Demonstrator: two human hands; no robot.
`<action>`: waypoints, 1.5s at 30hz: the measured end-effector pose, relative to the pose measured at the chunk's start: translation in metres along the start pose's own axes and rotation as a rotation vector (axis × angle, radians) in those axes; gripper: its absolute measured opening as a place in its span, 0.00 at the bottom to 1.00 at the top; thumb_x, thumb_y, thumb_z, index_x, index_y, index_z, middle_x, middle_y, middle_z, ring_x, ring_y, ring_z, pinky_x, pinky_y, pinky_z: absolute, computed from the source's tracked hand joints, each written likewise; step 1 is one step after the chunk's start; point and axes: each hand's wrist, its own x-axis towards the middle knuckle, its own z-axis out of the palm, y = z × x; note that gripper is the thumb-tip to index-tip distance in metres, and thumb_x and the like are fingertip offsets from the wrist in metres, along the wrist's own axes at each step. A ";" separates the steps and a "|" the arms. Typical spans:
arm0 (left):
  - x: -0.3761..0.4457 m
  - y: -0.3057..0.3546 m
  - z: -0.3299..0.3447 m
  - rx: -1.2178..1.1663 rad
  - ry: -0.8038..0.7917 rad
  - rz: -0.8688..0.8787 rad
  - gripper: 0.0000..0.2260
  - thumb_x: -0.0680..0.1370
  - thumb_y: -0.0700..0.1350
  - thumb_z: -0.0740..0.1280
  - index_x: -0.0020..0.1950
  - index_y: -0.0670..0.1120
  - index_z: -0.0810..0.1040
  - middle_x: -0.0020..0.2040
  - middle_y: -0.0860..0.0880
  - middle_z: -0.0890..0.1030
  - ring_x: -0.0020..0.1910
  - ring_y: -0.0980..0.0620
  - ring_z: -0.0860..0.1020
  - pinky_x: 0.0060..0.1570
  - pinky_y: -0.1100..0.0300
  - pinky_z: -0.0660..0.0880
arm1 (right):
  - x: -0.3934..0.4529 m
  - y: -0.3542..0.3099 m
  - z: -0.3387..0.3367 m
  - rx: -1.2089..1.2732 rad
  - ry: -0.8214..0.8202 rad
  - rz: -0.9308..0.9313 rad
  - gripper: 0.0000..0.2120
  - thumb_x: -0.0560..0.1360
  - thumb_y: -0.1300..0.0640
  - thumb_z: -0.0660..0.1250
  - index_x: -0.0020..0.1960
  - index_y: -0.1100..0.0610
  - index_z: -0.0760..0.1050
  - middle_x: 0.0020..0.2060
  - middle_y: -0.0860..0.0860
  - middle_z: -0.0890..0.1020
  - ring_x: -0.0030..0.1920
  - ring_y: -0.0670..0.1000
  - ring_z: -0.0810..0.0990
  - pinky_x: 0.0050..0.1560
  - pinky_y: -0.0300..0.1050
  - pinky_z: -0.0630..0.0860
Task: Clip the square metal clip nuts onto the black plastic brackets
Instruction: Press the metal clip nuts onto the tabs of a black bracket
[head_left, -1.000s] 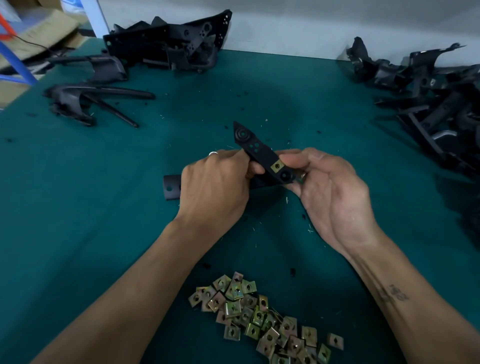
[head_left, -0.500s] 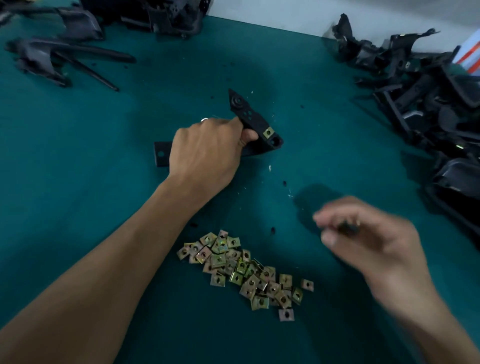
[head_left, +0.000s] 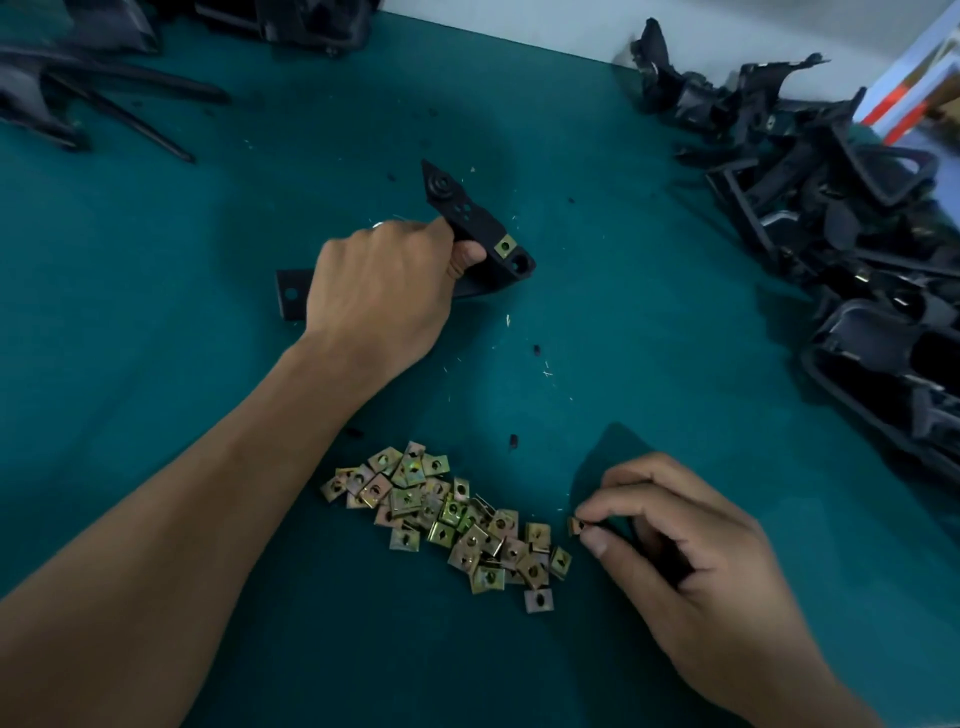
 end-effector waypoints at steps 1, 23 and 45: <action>0.000 0.000 0.000 0.001 0.001 0.003 0.18 0.84 0.57 0.51 0.41 0.47 0.63 0.35 0.46 0.74 0.30 0.41 0.70 0.31 0.54 0.60 | 0.003 0.001 0.000 0.059 0.016 0.012 0.02 0.78 0.53 0.72 0.48 0.47 0.81 0.47 0.46 0.81 0.36 0.49 0.76 0.37 0.39 0.71; -0.002 0.006 -0.010 -0.063 0.007 0.012 0.18 0.82 0.55 0.51 0.34 0.49 0.58 0.31 0.53 0.63 0.28 0.47 0.61 0.29 0.57 0.57 | 0.195 0.022 0.028 1.237 0.109 0.189 0.09 0.75 0.70 0.67 0.50 0.62 0.83 0.37 0.56 0.82 0.39 0.49 0.80 0.44 0.39 0.77; -0.004 0.010 -0.013 -0.101 0.024 0.142 0.16 0.82 0.55 0.53 0.38 0.50 0.62 0.31 0.49 0.77 0.30 0.42 0.75 0.29 0.59 0.59 | 0.188 0.001 0.039 1.103 0.273 0.189 0.07 0.75 0.68 0.71 0.47 0.59 0.85 0.40 0.55 0.85 0.42 0.53 0.83 0.41 0.45 0.80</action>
